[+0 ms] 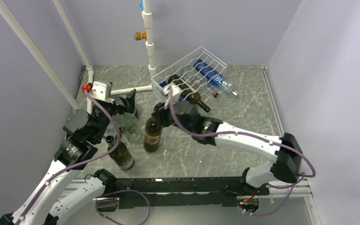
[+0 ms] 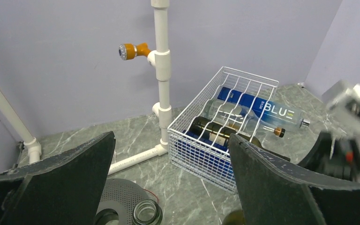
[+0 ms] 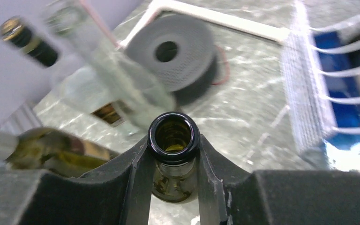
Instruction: Put the wine bottle on the wine rack
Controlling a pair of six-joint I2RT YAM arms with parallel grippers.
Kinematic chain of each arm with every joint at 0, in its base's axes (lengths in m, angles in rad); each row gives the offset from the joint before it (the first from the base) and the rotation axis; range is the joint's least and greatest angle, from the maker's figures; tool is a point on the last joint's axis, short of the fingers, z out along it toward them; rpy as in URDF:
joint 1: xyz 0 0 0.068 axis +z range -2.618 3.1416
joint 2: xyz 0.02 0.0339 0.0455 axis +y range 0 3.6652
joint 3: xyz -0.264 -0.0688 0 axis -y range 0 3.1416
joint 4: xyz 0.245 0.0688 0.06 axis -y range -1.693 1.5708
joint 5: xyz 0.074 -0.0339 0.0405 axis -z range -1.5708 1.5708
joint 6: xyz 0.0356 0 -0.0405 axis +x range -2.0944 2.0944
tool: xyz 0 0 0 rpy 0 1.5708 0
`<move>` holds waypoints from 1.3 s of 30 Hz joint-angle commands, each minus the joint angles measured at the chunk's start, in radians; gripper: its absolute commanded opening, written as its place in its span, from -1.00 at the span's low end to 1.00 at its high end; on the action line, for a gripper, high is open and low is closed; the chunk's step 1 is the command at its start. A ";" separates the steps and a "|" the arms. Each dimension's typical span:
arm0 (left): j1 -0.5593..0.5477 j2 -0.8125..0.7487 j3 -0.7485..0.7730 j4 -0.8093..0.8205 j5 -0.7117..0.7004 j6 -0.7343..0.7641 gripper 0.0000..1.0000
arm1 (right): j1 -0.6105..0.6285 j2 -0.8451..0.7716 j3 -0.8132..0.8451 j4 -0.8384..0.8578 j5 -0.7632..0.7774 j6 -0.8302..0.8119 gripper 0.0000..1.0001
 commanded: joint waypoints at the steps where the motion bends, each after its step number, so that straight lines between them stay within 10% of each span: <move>1: 0.003 0.009 0.009 0.032 0.019 -0.009 0.93 | -0.182 -0.165 -0.147 -0.043 -0.008 0.185 -1.00; 20: 0.003 0.012 0.010 0.028 0.033 -0.052 0.94 | -0.860 -0.521 -0.693 -0.350 -0.132 0.990 -1.00; 39: 0.003 0.013 0.011 0.025 0.014 -0.045 0.93 | -0.996 -0.397 -0.830 -0.351 -0.228 1.281 -0.85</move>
